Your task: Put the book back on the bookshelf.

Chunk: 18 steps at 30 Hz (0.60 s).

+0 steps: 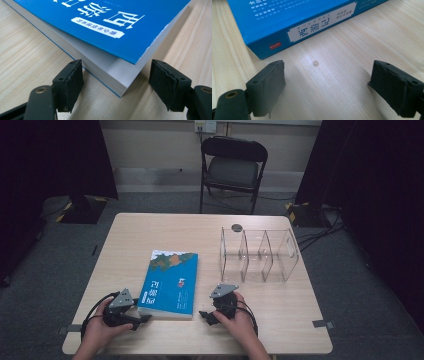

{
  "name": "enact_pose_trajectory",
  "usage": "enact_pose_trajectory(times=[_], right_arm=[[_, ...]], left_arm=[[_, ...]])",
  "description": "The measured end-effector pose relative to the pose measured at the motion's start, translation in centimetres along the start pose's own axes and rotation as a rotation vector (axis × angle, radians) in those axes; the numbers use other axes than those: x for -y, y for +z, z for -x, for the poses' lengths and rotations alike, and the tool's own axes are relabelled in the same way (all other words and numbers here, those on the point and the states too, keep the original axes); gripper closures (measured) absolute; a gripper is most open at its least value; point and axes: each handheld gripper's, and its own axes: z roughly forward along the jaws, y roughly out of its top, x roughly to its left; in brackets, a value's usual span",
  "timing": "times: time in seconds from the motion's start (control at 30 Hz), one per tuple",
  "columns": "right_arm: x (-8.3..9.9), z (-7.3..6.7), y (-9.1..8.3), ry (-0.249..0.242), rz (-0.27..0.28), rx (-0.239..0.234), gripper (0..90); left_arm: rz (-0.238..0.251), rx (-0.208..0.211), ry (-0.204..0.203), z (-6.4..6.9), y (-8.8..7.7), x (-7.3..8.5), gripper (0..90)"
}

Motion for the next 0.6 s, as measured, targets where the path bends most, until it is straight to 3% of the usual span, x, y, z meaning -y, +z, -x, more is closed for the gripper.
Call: enact_pose_trajectory(times=[0.17, 0.23, 0.33, 0.4, 0.47, 0.53, 0.57, 0.6], right_arm=[[0.0, -0.01, 0.01, 0.001, 0.0, 0.001, 11.5], [0.0, 0.0, 0.01, 0.0, 0.0, 0.001, 11.5], [0.0, 0.0, 0.01, 0.0, 0.001, 0.0, 11.5], [0.0, 0.0, 0.0, 0.0, 0.0, 0.001, 11.5], [0.0, 0.0, 0.01, 0.0, 0.001, 0.001, 11.5], [0.0, 0.0, 0.0, 0.0, 0.0, 0.0, 11.5], [0.0, -0.01, 0.0, 0.0, 0.0, 0.001, 11.6], [0.0, 0.0, 0.0, 0.0, 0.0, 0.0, 11.5]], left_arm=[[-0.008, -0.001, 0.011, -0.08, 0.01, -0.07, 26.8], [-0.002, -0.004, -0.026, 0.13, 0.1, -0.13, 27.5], [-0.026, -0.004, 0.004, -0.09, 0.01, -0.34, 28.1], [-0.016, -0.005, -0.029, 0.12, 0.12, -0.39, 28.3], [-0.045, -0.004, -0.013, 0.06, 0.03, -0.6, 28.8], [-0.031, -0.009, -0.03, 0.13, 0.1, -0.64, 28.8], [-0.048, -0.003, -0.013, -0.04, -0.01, -0.68, 28.9], [-0.047, 0.004, -0.027, -0.04, 0.01, -0.67, 28.9]])
